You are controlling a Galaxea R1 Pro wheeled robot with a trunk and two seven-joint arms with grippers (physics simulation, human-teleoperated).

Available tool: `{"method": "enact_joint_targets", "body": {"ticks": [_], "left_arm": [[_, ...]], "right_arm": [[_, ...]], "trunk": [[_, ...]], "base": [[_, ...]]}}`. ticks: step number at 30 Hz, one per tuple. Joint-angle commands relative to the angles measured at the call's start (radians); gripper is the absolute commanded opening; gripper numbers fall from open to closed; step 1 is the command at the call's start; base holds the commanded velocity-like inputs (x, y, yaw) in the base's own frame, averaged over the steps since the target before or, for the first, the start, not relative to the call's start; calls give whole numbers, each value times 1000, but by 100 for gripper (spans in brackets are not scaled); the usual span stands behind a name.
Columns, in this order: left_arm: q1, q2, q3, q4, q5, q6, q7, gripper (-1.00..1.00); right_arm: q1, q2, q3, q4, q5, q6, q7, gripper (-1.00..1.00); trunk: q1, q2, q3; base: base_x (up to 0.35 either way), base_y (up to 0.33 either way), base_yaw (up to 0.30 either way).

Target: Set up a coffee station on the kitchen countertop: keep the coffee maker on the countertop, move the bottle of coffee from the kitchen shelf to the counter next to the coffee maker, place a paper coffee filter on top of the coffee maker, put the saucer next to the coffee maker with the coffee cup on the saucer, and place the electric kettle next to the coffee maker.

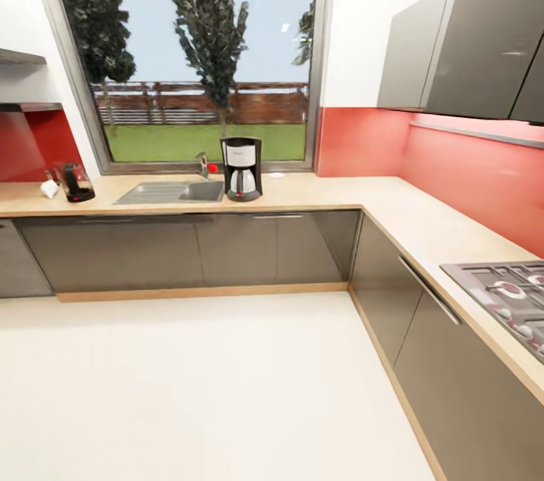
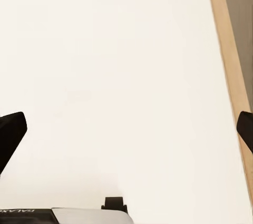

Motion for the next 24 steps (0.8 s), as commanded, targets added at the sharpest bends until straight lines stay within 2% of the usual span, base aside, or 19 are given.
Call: {"method": "enact_joint_targets", "body": {"ticks": [1, 24], "left_arm": [[-1, 0, 4, 1, -1, -3, -1, 100], [-1, 0, 4, 1, -1, -3, -1, 100]], "right_arm": [[-1, 0, -1, 0, 0, -2, 0, 100], [-1, 0, 0, 0, 0, -2, 0, 100]], "trunk": [[1, -2, -2], [1, -2, -2]], "base": [[338, 0, 0], [337, 0, 0]]}}
